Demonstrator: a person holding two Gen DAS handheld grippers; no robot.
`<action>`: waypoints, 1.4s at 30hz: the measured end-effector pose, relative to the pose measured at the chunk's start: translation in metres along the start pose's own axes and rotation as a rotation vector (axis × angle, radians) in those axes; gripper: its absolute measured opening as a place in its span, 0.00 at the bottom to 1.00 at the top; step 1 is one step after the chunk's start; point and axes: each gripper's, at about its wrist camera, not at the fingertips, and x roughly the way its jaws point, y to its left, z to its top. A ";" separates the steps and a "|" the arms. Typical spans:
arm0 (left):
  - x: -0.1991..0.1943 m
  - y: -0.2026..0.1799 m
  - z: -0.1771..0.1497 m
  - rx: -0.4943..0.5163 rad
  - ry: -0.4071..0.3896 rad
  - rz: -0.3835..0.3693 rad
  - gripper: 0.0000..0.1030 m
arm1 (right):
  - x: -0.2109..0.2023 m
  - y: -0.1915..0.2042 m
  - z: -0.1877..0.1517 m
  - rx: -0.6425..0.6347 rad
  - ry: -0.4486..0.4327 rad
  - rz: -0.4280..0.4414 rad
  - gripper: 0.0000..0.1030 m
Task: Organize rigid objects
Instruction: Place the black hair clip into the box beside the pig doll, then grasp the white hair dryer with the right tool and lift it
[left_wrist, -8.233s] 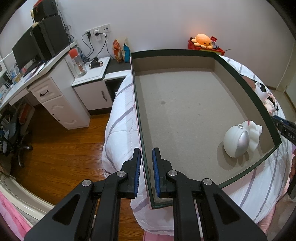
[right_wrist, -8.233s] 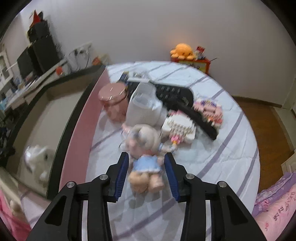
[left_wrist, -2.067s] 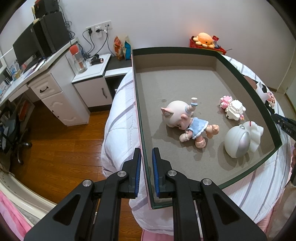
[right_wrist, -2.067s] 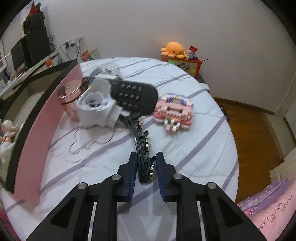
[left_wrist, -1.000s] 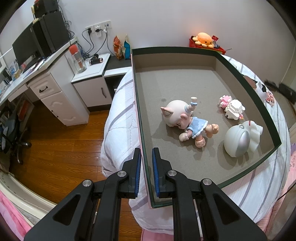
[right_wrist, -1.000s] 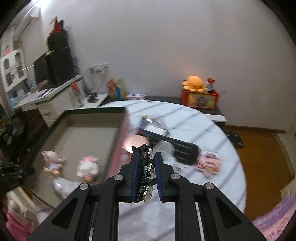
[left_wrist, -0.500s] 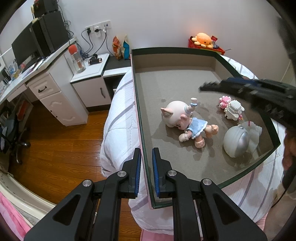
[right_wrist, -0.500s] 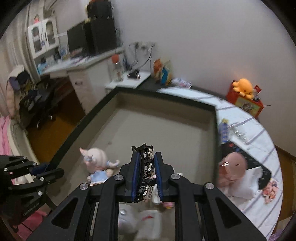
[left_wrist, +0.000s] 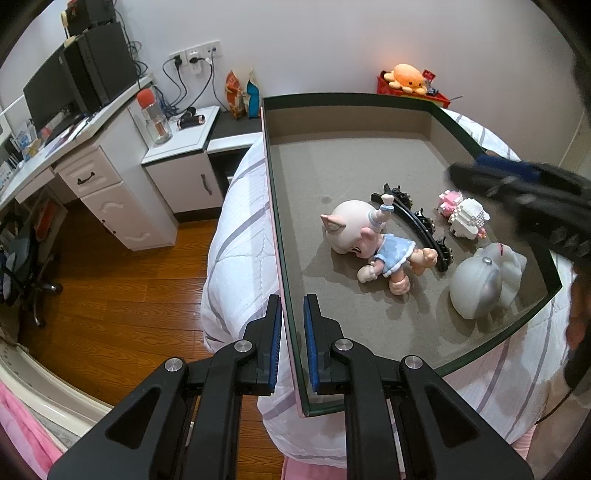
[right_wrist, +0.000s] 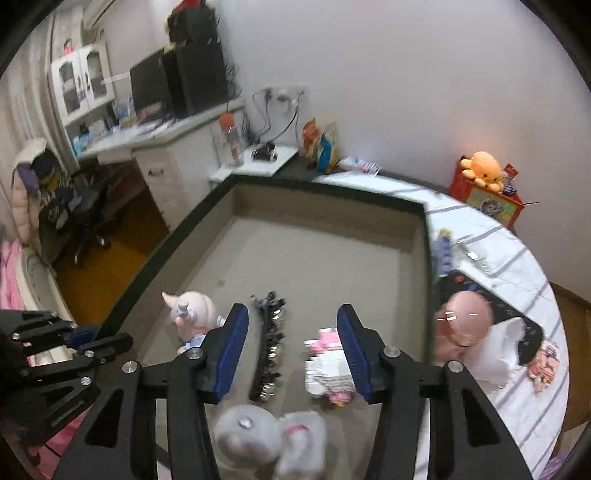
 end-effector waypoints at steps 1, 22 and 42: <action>0.000 0.000 0.000 -0.001 -0.001 -0.001 0.11 | -0.007 -0.007 0.000 0.008 -0.014 -0.014 0.51; 0.004 0.001 0.001 0.005 0.016 0.010 0.11 | 0.006 -0.143 -0.051 0.282 0.042 -0.252 0.61; 0.003 0.001 -0.002 0.009 0.006 0.003 0.11 | -0.019 -0.134 -0.052 0.238 -0.005 -0.222 0.63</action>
